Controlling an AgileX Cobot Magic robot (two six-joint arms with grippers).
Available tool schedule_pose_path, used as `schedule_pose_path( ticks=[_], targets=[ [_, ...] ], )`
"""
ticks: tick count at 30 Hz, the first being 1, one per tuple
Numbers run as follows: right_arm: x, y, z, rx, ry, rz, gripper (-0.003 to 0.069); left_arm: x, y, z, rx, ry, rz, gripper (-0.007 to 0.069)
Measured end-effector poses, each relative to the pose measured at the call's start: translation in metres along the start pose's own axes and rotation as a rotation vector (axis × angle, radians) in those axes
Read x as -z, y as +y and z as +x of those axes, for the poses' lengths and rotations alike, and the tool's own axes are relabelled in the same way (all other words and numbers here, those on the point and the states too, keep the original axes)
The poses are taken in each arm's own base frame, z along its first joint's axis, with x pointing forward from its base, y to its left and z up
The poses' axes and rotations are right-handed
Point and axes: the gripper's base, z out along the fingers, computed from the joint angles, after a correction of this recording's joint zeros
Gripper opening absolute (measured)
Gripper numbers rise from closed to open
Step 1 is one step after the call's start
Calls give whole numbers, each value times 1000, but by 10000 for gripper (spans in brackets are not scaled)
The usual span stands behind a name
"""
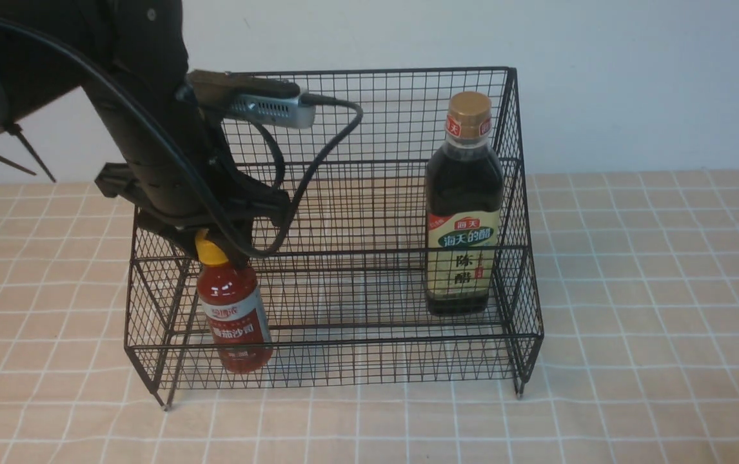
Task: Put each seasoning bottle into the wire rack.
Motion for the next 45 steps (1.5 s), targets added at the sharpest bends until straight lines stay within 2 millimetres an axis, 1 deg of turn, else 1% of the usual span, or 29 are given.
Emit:
schedule_pose_path(
  ticks=[4, 8, 11, 15, 17, 20, 21, 22, 23, 24, 25, 26, 27, 29, 30, 31, 35, 36, 38, 39, 42, 43, 45],
  targets=[
    [0, 0, 0, 0, 0, 0, -12, -10, 0, -2, 2, 24, -3, 287],
    [0, 0, 0, 0, 0, 0, -12, -14, -2, -3, 6, 37, 6, 297],
    [0, 0, 0, 0, 0, 0, -12, -14, -2, -4, 7, 35, 8, 326],
    [0, 0, 0, 0, 0, 0, -12, -15, -3, -4, 19, 38, 17, 391],
    [0, 0, 0, 0, 0, 0, -12, -12, -3, -3, 18, 28, 19, 402],
    [0, 0, 0, 0, 0, 0, -12, 6, -3, -5, 20, -32, 31, 407],
    [0, 0, 0, 0, 0, 0, -12, 17, -3, -4, 19, -66, 36, 407],
    [0, 0, 0, 0, 0, 0, -12, 20, -3, -4, 19, -73, 38, 407],
    [0, 0, 0, 0, 0, 0, -12, 30, -3, -3, 19, -102, 43, 407],
    [0, 0, 0, 0, 0, 0, -12, 52, -3, 1, 18, -163, 54, 402],
    [0, 0, 0, 0, 0, 0, -12, 64, -2, 5, 17, -198, 60, 388],
    [0, 0, 0, 0, 0, 0, -12, 77, -2, 10, 17, -231, 64, 373],
    [0, 0, 0, 0, 0, 0, -12, 82, -1, 13, 17, -245, 67, 358],
    [0, 0, 0, 0, 0, 0, -12, 107, 1, 25, 15, -310, 76, 298],
    [0, 0, 0, 0, 0, 0, -12, 124, 2, 36, 12, -357, 83, 254],
    [0, 0, 0, 0, 0, 0, -12, 133, 3, 42, 7, -382, 86, 215],
    [0, 0, 0, 0, 0, 0, -12, 190, 9, 89, -35, -556, 99, 34],
    [0, 0, 0, 0, 0, 0, -12, 196, 10, 94, -39, -574, 100, 29],
    [0, 0, 0, 0, 0, 0, -12, 219, 15, 128, -59, -658, 104, -1],
    [0, 0, 0, 0, 0, 0, -12, 225, 17, 141, -64, -684, 105, -5],
    [0, 0, 0, 0, 0, 0, -12, 230, 22, 176, -69, -729, 108, -7],
    [0, 0, 0, 0, 0, 0, -12, 228, 22, 178, -69, -726, 108, -7],
    [0, 0, 0, 0, 0, 0, -12, 227, 25, 198, -69, -746, 110, -7]
  ],
)
